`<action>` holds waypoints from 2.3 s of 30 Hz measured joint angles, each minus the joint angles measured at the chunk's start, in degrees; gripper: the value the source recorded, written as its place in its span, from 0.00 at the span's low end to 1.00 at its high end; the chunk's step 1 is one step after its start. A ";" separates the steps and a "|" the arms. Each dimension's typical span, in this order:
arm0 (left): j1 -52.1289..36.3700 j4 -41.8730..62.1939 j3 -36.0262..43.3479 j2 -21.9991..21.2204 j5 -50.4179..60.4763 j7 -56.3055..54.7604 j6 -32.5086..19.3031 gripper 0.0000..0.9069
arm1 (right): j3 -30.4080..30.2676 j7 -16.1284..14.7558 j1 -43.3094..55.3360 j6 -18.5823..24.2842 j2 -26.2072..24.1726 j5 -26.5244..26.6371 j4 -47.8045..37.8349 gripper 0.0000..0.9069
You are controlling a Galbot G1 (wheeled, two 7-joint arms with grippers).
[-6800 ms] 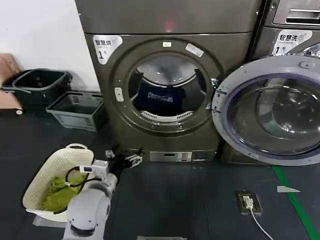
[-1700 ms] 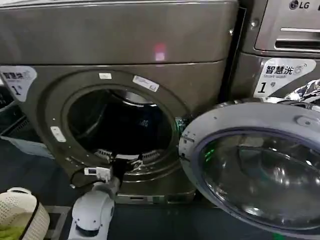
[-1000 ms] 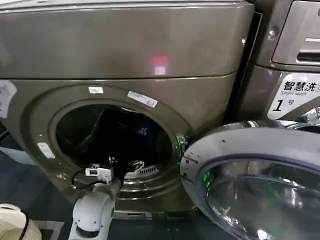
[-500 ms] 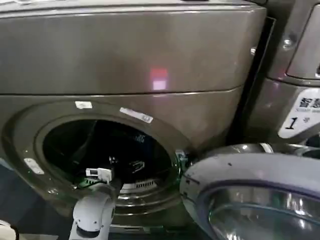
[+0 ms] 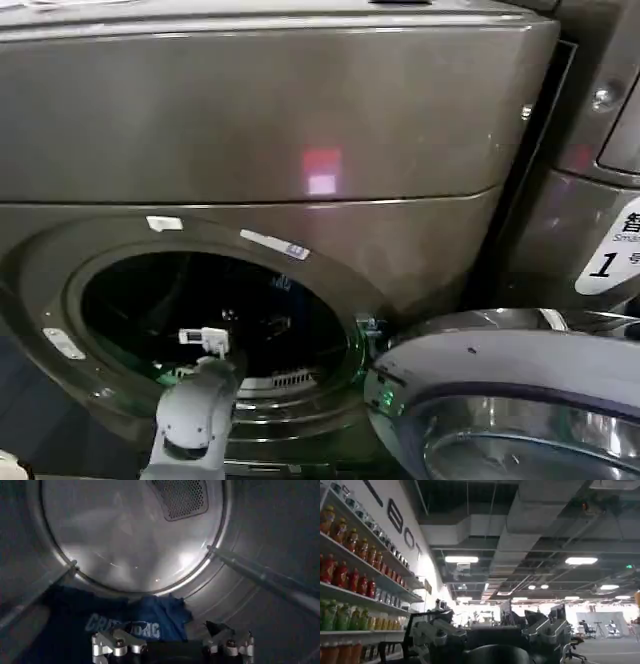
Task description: Grasp the clothes from the dryer.
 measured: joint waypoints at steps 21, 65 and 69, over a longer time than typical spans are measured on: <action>-20.69 28.68 -0.62 -0.04 10.49 4.67 -8.75 1.00 | 0.65 -0.31 -0.05 0.83 0.35 0.22 -1.20 1.00; -31.71 41.53 -0.91 1.74 77.99 68.71 -56.32 1.00 | -0.78 -1.60 0.12 1.95 -0.93 -0.51 -3.51 1.00; -31.80 42.85 -0.83 1.64 77.61 69.50 -56.40 1.00 | -1.30 -1.58 0.40 1.99 -0.93 -0.91 -3.49 1.00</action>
